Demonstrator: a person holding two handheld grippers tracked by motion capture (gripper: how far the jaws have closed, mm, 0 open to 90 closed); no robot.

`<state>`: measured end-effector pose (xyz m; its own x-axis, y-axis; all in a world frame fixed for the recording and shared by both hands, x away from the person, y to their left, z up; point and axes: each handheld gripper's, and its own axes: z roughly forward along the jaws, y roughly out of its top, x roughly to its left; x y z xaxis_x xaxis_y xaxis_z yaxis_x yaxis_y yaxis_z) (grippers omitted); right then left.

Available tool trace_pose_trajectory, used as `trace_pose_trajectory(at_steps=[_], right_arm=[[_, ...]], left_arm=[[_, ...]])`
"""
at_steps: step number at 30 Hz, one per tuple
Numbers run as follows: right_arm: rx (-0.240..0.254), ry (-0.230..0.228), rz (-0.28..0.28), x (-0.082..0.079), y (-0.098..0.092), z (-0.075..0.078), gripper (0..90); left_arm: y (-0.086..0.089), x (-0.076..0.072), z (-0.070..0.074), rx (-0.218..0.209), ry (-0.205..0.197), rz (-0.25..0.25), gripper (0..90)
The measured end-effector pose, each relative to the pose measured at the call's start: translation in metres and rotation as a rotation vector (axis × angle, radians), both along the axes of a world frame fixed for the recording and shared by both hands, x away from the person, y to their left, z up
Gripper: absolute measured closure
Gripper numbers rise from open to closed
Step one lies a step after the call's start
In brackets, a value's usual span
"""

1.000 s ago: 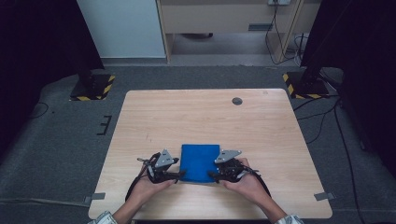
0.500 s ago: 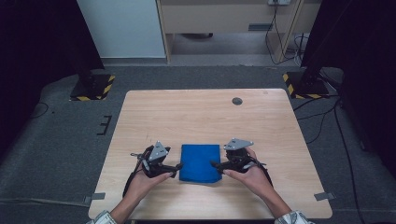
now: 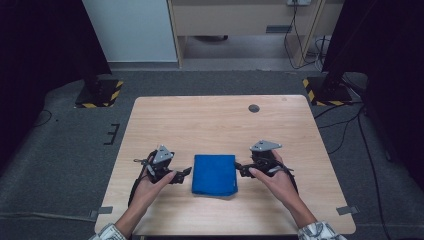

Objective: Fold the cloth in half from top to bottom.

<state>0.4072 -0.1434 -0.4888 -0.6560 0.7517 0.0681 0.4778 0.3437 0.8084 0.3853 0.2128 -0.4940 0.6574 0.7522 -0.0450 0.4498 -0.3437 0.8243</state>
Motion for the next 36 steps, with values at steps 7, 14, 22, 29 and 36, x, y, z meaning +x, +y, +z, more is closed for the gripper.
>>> trace_pose_trajectory(at_steps=[7,14,22,29,36], right_arm=[[0.002,-0.002,-0.035,0.004,-0.01,0.003,9.3],[0.003,-0.013,-0.065,0.008,-0.019,0.007,9.0],[0.007,-0.023,-0.105,0.011,-0.035,0.01,8.9],[0.011,-0.032,-0.146,0.011,-0.055,0.012,8.9],[0.024,-0.038,-0.193,0.012,-0.077,0.016,8.9]], left_arm=[[0.013,0.005,0.001,0.002,-0.004,0.04,6.5],[0.023,0.009,0.003,0.003,0.006,0.052,5.0],[0.04,0.013,0.003,0.0,0.02,0.091,4.2],[0.055,0.016,0.005,0.009,0.013,0.135,4.0],[0.074,0.018,0.006,-0.007,0.018,0.184,4.0]])
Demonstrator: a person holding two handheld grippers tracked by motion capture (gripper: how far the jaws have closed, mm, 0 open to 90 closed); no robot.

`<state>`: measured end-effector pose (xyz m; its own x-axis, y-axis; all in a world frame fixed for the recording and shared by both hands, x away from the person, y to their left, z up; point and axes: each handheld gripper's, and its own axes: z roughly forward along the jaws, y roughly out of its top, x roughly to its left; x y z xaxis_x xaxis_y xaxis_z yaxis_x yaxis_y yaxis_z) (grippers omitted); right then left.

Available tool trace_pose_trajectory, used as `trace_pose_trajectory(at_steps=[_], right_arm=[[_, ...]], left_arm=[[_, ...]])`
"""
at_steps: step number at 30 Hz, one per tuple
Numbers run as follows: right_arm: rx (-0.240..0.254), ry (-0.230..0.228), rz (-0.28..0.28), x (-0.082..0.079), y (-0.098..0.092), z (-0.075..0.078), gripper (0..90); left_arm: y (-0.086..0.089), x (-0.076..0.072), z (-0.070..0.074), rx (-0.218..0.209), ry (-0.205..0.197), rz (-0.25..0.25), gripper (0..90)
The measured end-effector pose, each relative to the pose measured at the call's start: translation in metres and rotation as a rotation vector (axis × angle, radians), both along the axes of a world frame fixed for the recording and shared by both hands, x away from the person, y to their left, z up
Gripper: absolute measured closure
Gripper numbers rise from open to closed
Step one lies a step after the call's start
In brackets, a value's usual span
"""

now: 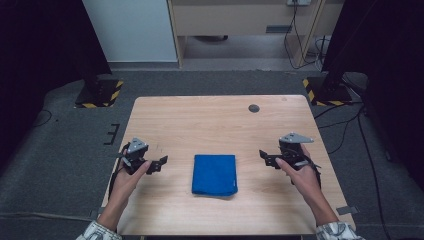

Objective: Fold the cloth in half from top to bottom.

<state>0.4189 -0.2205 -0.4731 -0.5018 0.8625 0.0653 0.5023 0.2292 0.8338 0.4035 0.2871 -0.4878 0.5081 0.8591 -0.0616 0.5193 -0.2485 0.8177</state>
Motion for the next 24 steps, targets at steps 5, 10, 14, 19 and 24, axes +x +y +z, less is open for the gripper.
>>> trace_pose_trajectory(at_steps=[5,10,14,19,24], right_arm=[[0.0,0.0,-0.032,0.001,-0.012,0.0,8.9],[-0.001,0.002,-0.068,0.003,-0.026,-0.002,8.9],[-0.002,0.012,-0.112,0.006,-0.04,-0.005,8.9],[-0.009,0.044,-0.164,0.011,-0.057,-0.015,9.1],[-0.02,0.095,-0.193,0.013,-0.068,-0.026,10.3]], left_arm=[[0.011,0.002,-0.001,0.01,0.011,0.036,4.0],[0.018,0.004,-0.002,0.018,0.023,0.05,3.8],[0.023,0.007,-0.006,0.05,0.043,0.042,3.8],[0.025,0.013,-0.015,0.103,0.079,0.022,3.8],[0.024,0.018,-0.026,0.157,0.119,0.006,3.8]])
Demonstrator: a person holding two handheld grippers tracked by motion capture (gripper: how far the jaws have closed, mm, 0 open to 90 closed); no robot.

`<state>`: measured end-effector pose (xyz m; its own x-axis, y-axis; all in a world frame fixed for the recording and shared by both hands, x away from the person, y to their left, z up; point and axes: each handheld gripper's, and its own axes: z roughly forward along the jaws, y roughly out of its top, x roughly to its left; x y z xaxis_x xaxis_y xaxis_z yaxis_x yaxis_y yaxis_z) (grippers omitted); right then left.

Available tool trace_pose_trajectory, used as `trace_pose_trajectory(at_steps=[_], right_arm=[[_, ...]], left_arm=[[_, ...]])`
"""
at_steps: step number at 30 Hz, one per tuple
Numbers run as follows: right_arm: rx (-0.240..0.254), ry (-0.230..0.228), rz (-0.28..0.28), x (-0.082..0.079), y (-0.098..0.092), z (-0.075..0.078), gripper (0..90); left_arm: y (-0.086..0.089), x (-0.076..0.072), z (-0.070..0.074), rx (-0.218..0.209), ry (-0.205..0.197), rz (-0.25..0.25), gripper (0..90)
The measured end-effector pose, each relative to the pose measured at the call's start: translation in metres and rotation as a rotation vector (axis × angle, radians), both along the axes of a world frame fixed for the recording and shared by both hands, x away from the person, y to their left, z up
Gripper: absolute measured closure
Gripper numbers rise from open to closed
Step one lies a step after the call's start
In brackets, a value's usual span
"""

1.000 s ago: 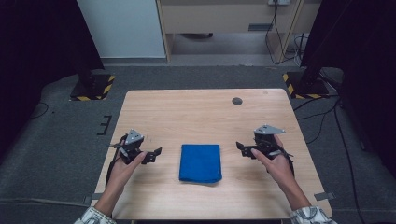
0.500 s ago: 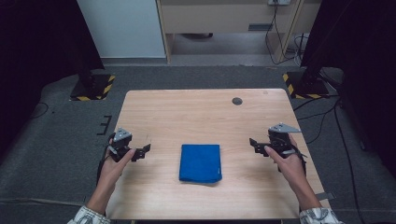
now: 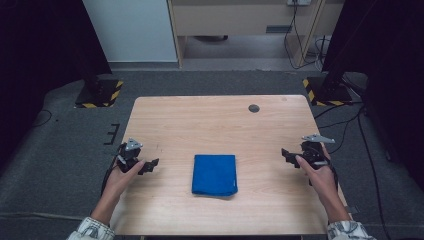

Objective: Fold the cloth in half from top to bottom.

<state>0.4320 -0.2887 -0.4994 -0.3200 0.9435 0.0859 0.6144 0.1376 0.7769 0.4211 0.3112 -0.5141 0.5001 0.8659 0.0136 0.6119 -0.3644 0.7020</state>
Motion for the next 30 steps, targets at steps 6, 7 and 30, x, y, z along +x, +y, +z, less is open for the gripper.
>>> trace_pose_trajectory(at_steps=[6,7,30], right_arm=[[0.002,0.054,0.002,0.002,-0.008,-0.013,11.4],[0.0,0.057,-0.002,0.003,-0.01,-0.015,11.4],[-0.005,0.099,-0.057,0.024,-0.005,-0.031,8.9]], left_arm=[[-0.002,0.006,-0.01,0.045,0.028,-0.026,3.8],[-0.003,0.007,-0.011,0.049,0.029,-0.027,3.8],[-0.021,0.022,-0.023,-0.006,0.01,-0.039,0.0]])
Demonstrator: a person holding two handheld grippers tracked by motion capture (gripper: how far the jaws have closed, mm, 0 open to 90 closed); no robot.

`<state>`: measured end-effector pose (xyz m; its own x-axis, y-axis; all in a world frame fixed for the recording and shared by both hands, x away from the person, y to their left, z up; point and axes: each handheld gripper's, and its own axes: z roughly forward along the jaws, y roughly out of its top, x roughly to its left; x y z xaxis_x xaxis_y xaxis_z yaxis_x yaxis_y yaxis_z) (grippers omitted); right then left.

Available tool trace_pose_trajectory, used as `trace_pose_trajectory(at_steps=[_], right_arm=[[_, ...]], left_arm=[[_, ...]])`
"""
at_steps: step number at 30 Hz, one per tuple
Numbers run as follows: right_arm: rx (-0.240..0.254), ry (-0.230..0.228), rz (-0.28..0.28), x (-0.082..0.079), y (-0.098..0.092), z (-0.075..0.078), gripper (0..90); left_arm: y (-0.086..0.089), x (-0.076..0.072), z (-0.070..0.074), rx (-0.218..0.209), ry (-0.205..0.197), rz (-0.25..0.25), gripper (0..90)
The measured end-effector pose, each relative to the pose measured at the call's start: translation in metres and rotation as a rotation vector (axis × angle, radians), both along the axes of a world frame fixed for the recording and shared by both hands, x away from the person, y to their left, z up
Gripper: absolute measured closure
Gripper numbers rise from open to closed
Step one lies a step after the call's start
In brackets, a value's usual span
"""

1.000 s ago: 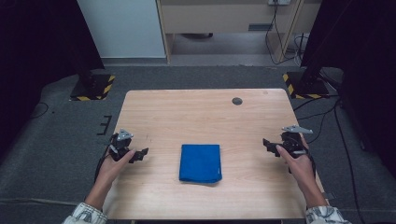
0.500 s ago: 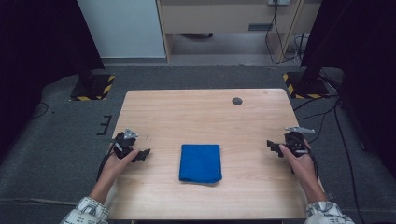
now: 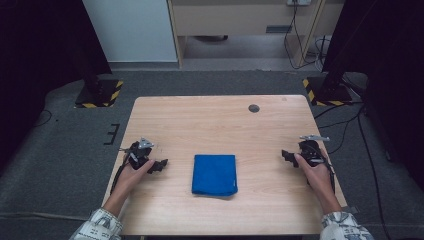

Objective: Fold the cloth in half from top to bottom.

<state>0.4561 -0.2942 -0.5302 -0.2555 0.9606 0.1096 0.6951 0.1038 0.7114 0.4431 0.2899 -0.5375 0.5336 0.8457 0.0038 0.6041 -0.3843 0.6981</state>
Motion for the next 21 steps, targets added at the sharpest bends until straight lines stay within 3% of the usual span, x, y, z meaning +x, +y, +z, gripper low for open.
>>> trace_pose_trajectory(at_steps=[6,14,21], right_arm=[[-0.015,0.006,-0.01,0.001,0.004,-0.005,6.9],[-0.107,-0.029,-0.012,-0.002,0.014,-0.01,4.8],[-0.108,-0.024,-0.021,-0.015,0.013,-0.01,4.0]], left_arm=[[0.0,0.0,0.0,-0.001,0.0,0.0,0.0],[-0.001,-0.001,0.0,0.0,-0.001,0.008,0.0],[-0.001,-0.002,0.0,-0.001,-0.001,0.014,0.0]])
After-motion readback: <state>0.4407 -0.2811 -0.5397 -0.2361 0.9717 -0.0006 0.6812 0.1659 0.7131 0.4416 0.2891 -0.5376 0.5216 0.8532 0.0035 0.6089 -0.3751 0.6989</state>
